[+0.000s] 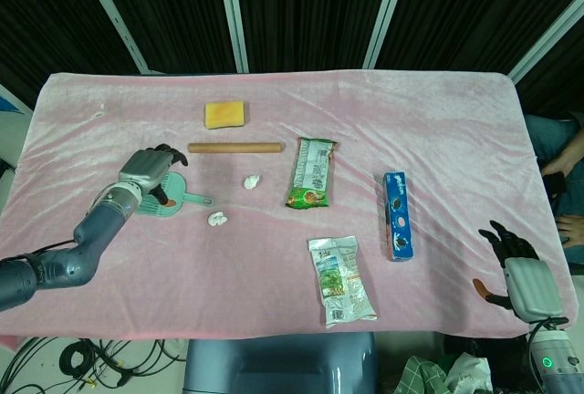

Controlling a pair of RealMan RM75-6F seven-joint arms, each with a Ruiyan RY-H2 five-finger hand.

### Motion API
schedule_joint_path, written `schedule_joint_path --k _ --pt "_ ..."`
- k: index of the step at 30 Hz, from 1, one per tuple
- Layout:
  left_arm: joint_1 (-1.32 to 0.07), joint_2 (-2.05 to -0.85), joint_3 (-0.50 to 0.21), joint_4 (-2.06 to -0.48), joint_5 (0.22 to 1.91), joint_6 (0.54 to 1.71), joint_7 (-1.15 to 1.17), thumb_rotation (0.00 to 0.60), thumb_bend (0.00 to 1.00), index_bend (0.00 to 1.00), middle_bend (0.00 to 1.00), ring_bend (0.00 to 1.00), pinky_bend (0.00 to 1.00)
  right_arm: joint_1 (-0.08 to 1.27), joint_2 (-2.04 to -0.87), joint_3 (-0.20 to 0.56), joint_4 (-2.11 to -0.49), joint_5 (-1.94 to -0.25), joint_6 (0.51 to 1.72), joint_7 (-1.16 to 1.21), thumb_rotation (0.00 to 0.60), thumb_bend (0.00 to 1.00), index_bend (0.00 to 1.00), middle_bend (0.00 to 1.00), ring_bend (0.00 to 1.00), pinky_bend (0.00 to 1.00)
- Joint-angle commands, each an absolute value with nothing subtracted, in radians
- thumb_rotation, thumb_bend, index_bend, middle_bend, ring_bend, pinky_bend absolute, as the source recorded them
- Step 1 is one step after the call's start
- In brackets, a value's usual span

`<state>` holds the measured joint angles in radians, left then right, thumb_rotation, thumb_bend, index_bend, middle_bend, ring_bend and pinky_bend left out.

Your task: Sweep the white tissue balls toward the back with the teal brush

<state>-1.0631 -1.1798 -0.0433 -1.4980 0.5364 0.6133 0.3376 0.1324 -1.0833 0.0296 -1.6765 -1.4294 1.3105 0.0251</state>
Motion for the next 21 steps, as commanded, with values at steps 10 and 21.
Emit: schedule_joint_path --k 10,21 --pt "-0.831 -0.965 -0.060 -1.792 0.862 0.926 0.195 0.600 0.10 0.24 0.19 0.05 0.16 0.133 -1.083 0.033 -1.669 -1.434 1.318 0.019 0.600 0.20 0.17 0.05 0.11 0.16" --pt "-0.389 -0.922 0.128 -1.805 1.318 1.426 0.013 0.600 0.10 0.24 0.18 0.05 0.13 0.125 -1.100 0.041 -1.646 -1.447 1.361 -0.039 0.600 0.20 0.17 0.05 0.09 0.15"
